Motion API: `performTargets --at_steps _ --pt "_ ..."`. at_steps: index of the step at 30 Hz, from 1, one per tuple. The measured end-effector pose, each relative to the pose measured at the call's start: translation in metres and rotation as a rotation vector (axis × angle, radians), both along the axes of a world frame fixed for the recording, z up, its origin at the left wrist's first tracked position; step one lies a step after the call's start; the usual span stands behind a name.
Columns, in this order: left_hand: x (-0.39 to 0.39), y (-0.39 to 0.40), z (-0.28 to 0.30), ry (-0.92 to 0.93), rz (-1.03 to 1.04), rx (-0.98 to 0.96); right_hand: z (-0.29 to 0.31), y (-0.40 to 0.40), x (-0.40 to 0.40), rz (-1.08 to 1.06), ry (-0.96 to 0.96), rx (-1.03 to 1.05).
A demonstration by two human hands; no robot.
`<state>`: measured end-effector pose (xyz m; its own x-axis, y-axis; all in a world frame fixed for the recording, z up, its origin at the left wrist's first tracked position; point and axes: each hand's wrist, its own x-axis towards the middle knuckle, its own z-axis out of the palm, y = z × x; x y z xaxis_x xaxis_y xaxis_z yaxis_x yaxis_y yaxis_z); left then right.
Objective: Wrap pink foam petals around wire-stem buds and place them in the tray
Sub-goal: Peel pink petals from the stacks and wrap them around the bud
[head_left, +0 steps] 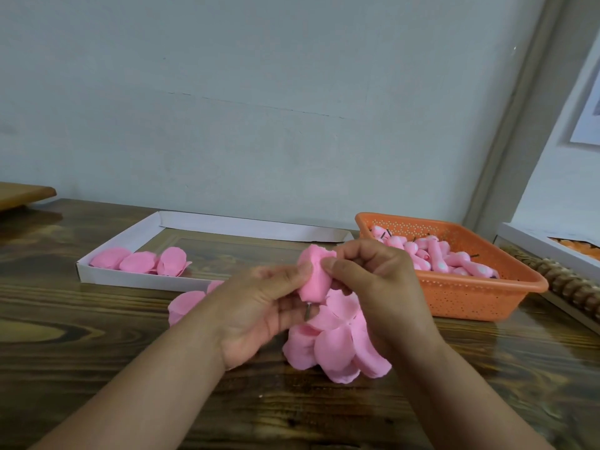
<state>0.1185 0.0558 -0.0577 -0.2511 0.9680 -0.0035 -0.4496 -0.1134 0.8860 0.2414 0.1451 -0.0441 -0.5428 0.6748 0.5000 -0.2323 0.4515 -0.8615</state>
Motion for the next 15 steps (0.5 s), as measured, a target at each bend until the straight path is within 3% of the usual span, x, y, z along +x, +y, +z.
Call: performTargets --at_steps 4,15 --pt "-0.008 -0.004 -0.003 -0.055 -0.279 -0.004 0.002 0.000 0.001 0.144 0.015 -0.055" --pt "-0.003 -0.005 -0.013 0.060 -0.592 0.144 -0.007 -0.017 -0.008 0.590 0.052 -0.563"
